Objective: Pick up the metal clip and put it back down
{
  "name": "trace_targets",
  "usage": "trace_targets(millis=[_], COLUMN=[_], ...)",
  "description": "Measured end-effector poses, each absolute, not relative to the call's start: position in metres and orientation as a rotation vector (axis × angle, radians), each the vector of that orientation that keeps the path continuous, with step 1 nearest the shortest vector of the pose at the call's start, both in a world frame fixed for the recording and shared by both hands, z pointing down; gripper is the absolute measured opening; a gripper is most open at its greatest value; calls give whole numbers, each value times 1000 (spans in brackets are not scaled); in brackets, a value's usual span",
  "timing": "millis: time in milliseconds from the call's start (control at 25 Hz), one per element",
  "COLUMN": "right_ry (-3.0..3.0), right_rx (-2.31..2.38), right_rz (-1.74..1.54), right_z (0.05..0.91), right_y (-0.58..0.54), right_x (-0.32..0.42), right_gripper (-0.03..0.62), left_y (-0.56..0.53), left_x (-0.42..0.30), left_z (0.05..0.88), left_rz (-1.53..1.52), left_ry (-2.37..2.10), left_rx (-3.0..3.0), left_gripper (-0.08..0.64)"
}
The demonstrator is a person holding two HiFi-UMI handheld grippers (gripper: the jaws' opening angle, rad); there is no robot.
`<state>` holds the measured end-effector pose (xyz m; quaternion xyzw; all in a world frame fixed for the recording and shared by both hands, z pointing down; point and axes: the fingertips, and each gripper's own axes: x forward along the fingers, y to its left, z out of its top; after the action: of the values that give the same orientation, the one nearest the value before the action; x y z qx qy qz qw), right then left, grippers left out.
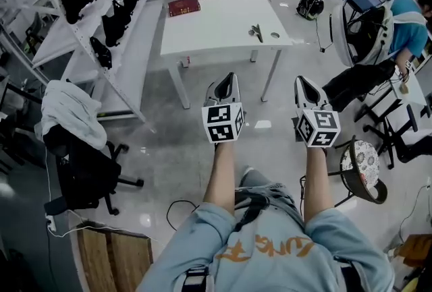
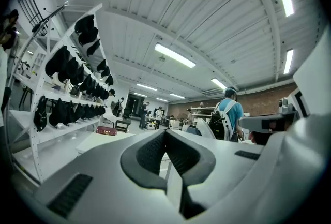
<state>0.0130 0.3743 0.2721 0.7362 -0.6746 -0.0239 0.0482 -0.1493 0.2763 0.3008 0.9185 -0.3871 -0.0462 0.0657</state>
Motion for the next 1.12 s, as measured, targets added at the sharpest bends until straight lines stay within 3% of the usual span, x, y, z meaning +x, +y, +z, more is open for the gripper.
trace_targets(millis=[640,1120], right_ry=[-2124,-2149], right_rx=[2256,2293], right_rz=[-219,-147], right_z=[236,256], right_y=[340,246], right_x=[28,92], right_gripper=[28,28], left_y=[227,150], left_x=[-166,-82], left_z=[264,286], left_rz=[-230,-139], left_ry=[-1259,-1155], left_rx=[2804,2858], left_gripper=[21,21])
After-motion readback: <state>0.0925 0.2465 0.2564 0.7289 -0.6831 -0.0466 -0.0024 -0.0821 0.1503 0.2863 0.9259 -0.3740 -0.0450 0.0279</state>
